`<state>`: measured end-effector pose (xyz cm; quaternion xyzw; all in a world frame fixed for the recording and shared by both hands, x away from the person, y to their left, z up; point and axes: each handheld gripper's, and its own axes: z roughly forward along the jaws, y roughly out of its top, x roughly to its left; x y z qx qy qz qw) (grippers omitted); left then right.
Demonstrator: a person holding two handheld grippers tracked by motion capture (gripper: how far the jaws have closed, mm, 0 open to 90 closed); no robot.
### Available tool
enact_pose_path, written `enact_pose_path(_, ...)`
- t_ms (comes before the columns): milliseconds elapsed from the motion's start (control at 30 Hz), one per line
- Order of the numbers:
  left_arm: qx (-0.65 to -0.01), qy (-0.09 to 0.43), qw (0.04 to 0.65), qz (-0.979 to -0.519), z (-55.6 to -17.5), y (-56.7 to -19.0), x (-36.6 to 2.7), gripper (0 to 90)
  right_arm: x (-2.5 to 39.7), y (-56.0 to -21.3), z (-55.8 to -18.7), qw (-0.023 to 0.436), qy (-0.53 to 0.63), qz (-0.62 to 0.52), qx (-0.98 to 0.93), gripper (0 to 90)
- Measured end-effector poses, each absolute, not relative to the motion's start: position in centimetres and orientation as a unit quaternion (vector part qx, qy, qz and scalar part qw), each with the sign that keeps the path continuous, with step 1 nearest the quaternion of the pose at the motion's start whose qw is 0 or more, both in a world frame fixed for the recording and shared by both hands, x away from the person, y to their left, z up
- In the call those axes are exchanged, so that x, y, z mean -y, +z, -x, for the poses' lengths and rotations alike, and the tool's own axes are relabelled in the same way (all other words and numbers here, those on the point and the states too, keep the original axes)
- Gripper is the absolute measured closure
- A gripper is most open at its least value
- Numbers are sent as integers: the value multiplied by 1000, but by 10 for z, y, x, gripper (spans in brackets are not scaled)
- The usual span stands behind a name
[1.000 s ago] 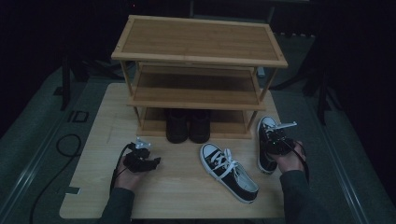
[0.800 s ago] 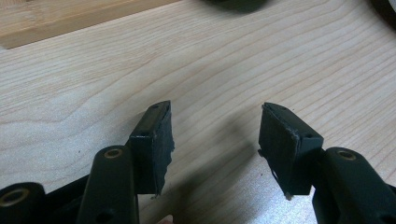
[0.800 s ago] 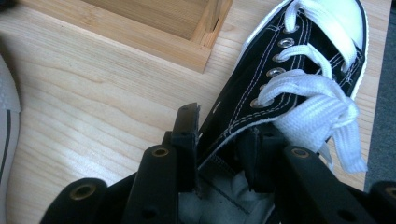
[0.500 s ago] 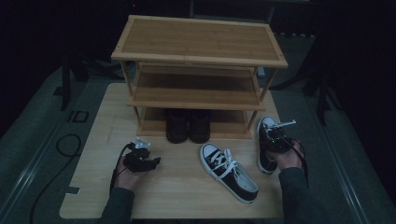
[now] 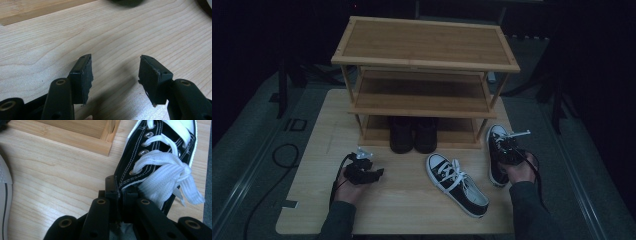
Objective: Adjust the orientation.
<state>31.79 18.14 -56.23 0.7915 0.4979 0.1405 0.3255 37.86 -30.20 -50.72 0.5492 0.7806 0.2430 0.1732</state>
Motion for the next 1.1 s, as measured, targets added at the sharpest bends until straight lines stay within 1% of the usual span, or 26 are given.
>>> enact_pose_path(300,-497,142,325,-792,-318,-562,-181,451,303,-507,-376,173,242,-553,-778,877)
enact_pose_path(533,-498,142,325,-791,-318,-562,-181,452,311,-506,-368,193,236,-557,-773,883)
enact_pose_path(700,-498,142,325,-791,-318,-562,-181,452,319,-507,-363,193,239,-560,-769,884)
enact_pose_path(1100,-497,141,325,-792,-318,-562,-181,451,317,-507,-350,202,234,-543,-781,885)
